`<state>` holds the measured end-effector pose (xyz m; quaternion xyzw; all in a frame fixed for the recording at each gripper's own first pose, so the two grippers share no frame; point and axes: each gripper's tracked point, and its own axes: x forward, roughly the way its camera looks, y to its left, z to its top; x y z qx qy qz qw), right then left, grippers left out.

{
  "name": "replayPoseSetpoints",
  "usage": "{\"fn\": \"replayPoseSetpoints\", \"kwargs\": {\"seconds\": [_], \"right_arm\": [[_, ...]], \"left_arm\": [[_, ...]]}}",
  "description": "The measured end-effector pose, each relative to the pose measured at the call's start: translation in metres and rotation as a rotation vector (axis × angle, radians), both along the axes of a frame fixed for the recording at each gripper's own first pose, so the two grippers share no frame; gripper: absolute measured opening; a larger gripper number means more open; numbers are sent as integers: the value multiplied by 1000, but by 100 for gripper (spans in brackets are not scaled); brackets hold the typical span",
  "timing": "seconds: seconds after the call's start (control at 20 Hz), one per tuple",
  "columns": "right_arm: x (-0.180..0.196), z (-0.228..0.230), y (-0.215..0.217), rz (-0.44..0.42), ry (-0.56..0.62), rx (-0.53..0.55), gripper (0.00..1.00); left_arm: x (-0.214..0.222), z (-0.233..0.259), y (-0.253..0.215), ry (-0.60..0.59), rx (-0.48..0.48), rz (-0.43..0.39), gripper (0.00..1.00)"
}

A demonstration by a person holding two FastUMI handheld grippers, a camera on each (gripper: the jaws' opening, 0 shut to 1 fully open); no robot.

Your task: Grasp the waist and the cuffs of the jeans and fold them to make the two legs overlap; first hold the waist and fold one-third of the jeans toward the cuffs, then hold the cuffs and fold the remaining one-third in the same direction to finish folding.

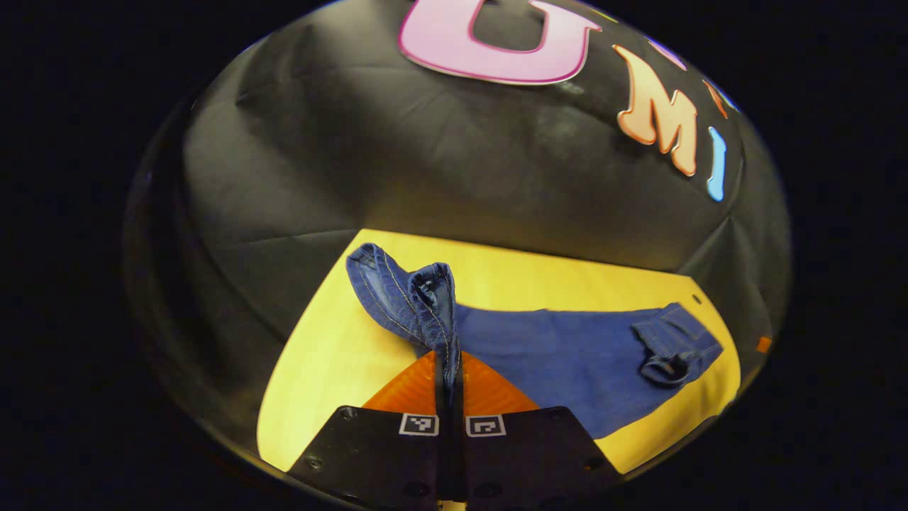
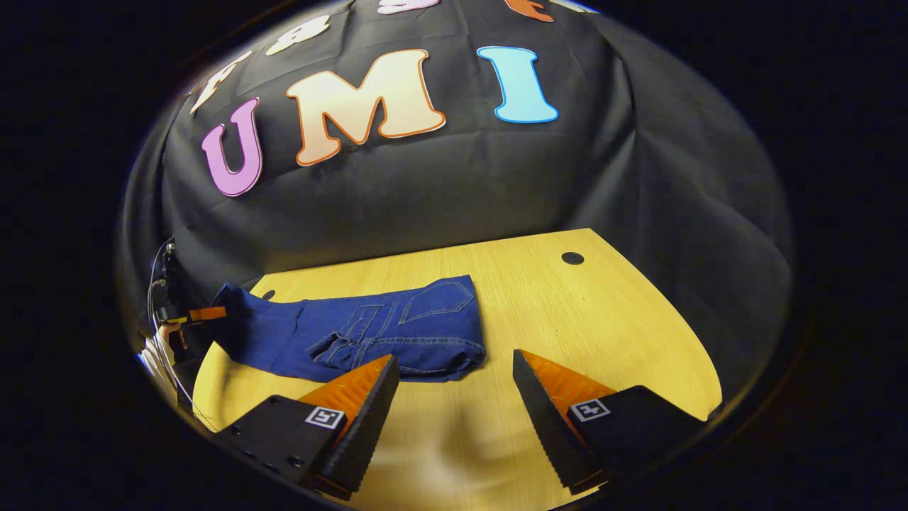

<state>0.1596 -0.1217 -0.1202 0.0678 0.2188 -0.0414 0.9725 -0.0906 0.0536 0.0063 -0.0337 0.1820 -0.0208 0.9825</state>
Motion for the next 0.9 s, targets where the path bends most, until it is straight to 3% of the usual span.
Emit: {"fn": "replayPoseSetpoints", "kwargs": {"seconds": [0.35, 0.4, 0.7, 0.75, 0.9], "right_arm": [[3, 8, -46, 34, -28, 78, 96], [4, 12, -53, 37, -39, 87, 99], [4, 13, -97, 45, -43, 107, 95], [4, 13, -104, 45, -44, 104, 99], [2, 9, -118, 45, -34, 106, 95]], "left_arm": [[13, 55, -168, -74, -59, -127, 0], [16, 56, -187, -68, -50, -135, 0], [29, 62, -307, -62, -55, -214, 0], [30, 58, -325, -58, -60, -227, 0], [34, 36, -379, -24, -63, -249, 0]]}}
